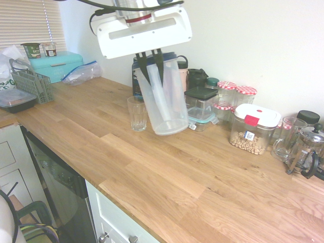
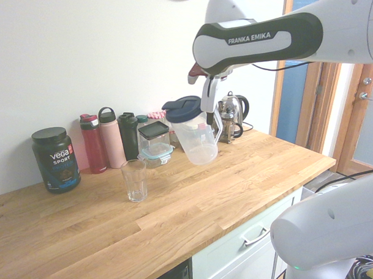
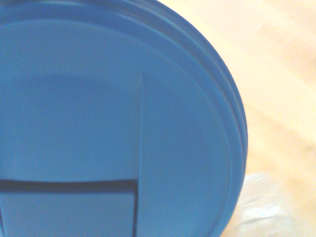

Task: Pour me some water

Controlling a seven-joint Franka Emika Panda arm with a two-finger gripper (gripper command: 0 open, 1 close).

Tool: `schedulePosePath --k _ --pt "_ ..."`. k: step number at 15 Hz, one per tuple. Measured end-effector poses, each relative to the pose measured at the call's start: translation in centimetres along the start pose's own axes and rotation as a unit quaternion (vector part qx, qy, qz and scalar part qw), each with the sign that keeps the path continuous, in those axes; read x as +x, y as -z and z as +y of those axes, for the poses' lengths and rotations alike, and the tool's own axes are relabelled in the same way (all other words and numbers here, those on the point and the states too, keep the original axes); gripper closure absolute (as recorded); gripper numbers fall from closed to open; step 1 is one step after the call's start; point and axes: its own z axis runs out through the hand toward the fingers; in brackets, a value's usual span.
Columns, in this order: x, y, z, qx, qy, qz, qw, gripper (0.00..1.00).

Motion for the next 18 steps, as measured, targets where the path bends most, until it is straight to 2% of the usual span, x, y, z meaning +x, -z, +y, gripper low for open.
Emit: schedulePosePath --k 4,10,13,18 --pt "3.8 0.5 -5.8 -0.062 0.098 -0.044 0.992 1.0" --pt "8.9 -3.9 -13.4 -0.17 0.197 -0.119 0.958 1.0" --pt "10.0 -5.0 -15.3 -0.225 0.215 -0.137 0.94 1.0" --pt "12.0 -7.0 -17.6 -0.275 0.222 -0.16 0.922 1.0"
